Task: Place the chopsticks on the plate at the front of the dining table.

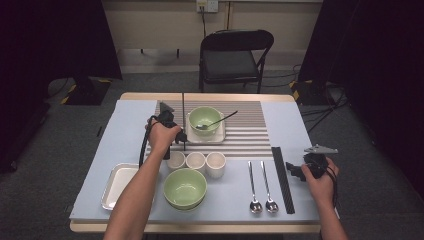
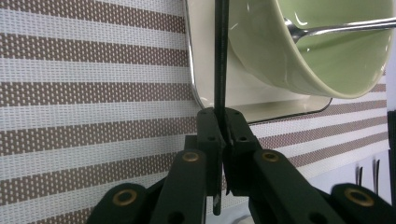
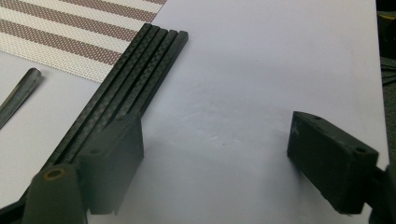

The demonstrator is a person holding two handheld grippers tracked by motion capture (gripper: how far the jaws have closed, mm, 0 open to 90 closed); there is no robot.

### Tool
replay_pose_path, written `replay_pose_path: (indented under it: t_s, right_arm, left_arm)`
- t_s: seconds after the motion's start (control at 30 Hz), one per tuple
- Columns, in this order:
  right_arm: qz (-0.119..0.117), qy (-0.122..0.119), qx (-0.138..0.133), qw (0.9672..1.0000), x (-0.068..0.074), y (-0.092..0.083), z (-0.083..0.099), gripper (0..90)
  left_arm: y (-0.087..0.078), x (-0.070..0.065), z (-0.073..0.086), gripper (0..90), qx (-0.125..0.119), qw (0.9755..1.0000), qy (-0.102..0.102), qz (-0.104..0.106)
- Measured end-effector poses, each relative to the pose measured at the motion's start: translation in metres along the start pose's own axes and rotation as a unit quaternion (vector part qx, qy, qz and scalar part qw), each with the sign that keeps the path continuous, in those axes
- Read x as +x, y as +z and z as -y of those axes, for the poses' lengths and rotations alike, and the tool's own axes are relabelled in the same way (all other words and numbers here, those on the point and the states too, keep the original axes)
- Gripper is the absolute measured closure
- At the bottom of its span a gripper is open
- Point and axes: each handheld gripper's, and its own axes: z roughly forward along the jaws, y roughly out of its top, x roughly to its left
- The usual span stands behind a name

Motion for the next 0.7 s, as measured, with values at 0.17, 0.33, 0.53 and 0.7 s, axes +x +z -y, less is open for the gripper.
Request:
replay_pose_path:
  t_s: [0.17, 0.33, 0.53, 0.7]
  right_arm:
    - [0.000, 0.000, 0.000, 1.0000, -0.0001, 0.0001, 0.0000, 17.6]
    - [0.000, 0.000, 0.000, 1.0000, -0.0001, 0.0000, 0.0000, 17.6]
    - [0.000, 0.000, 0.001, 1.0000, -0.0002, -0.0001, 0.0000, 17.6]
    - [-0.001, 0.001, 0.001, 1.0000, -0.0002, -0.0001, -0.0001, 17.6]
  left_arm:
    - [-0.0001, 0.0010, -0.0002, 86.9, 0.007, 1.0000, 0.005, -0.004]
    - [0.0025, -0.0016, 0.0005, 86.9, 0.003, 1.0000, -0.007, -0.002]
    - [0.0047, -0.0015, 0.0003, 86.9, 0.007, 0.9999, -0.009, -0.002]
    - [0.0062, -0.0013, 0.0000, 86.9, 0.012, 0.9999, -0.004, 0.001]
